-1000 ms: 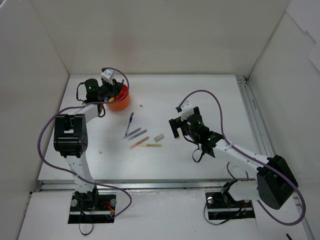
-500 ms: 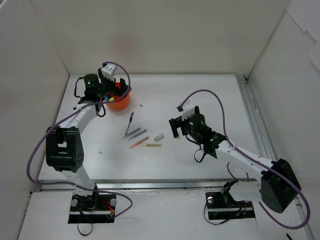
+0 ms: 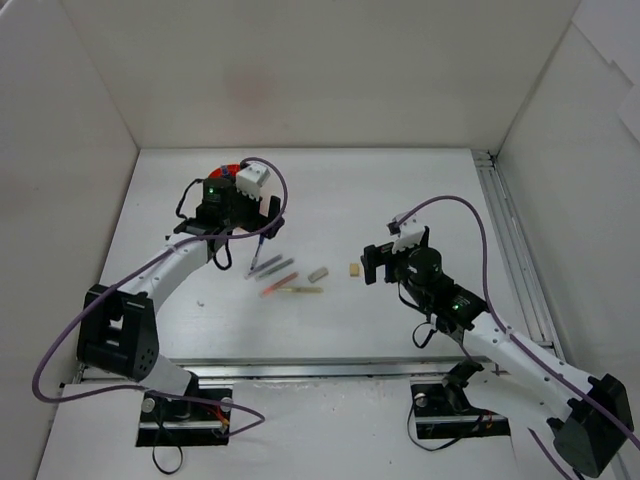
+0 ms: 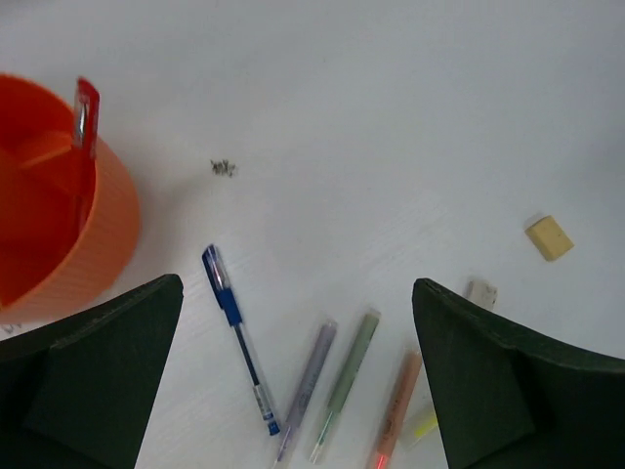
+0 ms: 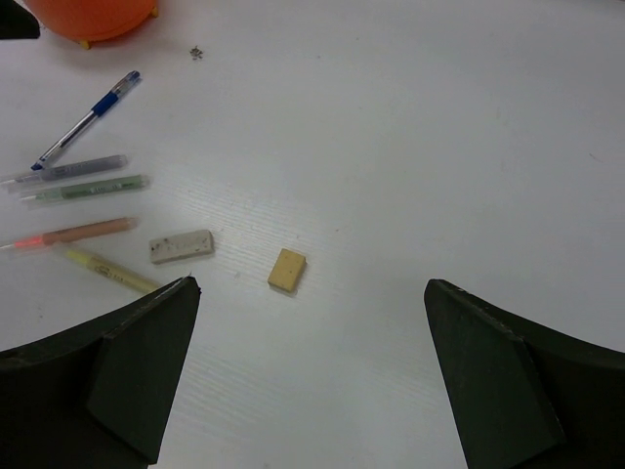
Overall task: Sort the stationery into containers
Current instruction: Pick up the pen from the center of the board.
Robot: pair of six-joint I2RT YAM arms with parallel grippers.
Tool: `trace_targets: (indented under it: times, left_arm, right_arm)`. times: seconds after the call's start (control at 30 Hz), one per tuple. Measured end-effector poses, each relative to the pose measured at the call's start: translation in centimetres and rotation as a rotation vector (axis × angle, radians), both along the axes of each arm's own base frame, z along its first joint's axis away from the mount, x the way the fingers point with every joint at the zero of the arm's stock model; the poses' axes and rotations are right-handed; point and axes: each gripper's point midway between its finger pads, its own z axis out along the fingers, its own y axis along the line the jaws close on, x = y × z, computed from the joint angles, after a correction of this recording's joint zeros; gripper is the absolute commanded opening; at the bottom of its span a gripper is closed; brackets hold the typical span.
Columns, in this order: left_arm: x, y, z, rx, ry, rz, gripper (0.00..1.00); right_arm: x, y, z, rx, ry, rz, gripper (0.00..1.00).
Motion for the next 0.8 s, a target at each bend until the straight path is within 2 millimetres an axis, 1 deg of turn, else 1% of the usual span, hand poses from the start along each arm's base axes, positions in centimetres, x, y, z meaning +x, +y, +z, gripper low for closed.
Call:
trace_targets:
  times: [0.2,0.3,0.47,0.57,0.7,0.8]
  left_arm:
    - [0.2,1.9,-7.1,0.078,0.235,0.125,0.98]
    - [0.8,2.3,-9.2,0.117,0.312,0.164,0.98]
    - [1.5,2.4,-10.8,0.163,0.357,0.205,0.95]
    - [1.7,2.7,-11.9,0.192,0.376,0.233,0.89]
    - [2.3,3.0,-13.7,0.215,0.416,0.262,0.74]
    - [2.9,2.9,-14.6,0.224,0.432,0.271,0.65]
  right_arm:
    - [-1.4,-1.4,-0.2,0.016,0.016,-0.035,0.98]
    - [-1.9,-2.1,-0.4,0.018,0.021,-0.052,0.98]
    - [-2.2,-2.8,-0.6,0.015,0.024,-0.075,0.98]
    - [-2.3,-3.0,-0.8,0.006,0.03,-0.083,0.98]
    - [-2.4,-3.3,-1.1,-0.008,0.037,-0.095,0.98]
    - [-2.3,-3.5,-1.1,-0.014,0.036,-0.102,0.98]
